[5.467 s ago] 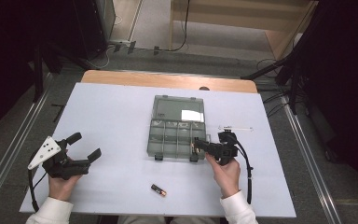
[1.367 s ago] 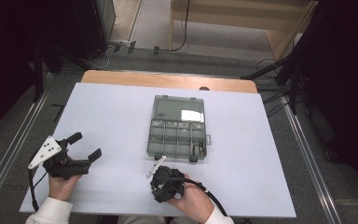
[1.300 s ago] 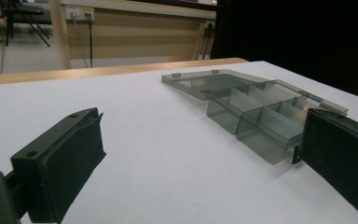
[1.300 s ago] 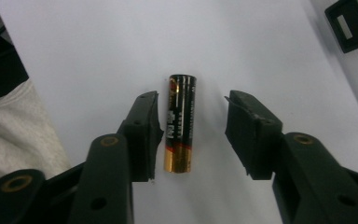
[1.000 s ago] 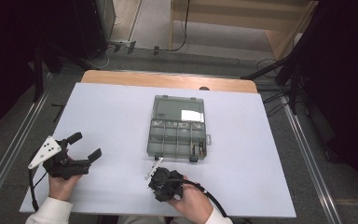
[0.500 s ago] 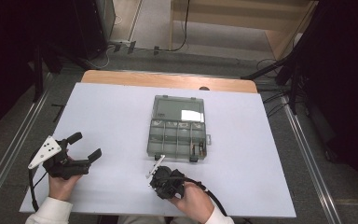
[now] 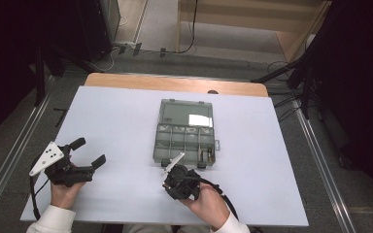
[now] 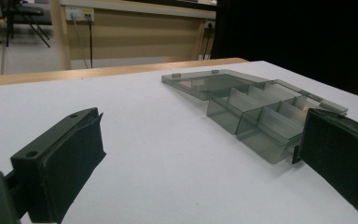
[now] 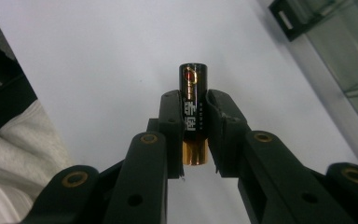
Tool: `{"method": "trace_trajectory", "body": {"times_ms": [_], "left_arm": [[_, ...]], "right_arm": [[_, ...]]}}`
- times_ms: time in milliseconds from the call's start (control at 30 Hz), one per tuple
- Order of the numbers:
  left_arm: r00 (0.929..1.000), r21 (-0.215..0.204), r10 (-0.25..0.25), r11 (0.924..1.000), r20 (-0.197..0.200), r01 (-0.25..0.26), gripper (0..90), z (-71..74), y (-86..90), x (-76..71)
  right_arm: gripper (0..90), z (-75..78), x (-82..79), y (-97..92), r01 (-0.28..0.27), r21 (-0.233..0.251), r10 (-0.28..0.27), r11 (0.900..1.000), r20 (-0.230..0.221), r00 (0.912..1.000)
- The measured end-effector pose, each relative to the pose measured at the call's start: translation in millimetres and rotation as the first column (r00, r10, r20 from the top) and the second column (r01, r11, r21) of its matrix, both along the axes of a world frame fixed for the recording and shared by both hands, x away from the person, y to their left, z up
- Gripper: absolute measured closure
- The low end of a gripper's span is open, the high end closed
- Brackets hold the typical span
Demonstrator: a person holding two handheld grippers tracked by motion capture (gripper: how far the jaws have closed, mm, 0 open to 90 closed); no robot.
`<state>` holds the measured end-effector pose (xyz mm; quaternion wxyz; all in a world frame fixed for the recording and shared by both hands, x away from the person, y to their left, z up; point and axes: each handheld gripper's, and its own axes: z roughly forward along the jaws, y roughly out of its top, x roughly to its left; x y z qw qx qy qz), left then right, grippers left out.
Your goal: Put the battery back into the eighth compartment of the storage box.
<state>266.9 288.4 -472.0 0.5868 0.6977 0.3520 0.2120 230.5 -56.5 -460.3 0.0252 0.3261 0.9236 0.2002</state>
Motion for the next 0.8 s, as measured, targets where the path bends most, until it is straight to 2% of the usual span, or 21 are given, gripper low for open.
{"method": "trace_trajectory", "body": {"times_ms": [333, 800], "left_arm": [[1.0000, -0.003, 0.002, 1.0000, 0.000, -0.002, 0.0, 0.0, 0.0, 0.1], [1.0000, -0.002, 0.002, 1.0000, 0.000, -0.002, 0.0, 0.1, 0.1, -0.1]], "right_arm": [[77.5, 10.6, 6.9, -18.1, 0.064, 0.064, -0.064, 0.9960, 0.009, 0.9979], [77.5, 20.8, 18.0, -47.3, 0.145, 0.134, -0.150, 0.9804, 0.029, 0.9883]]}}
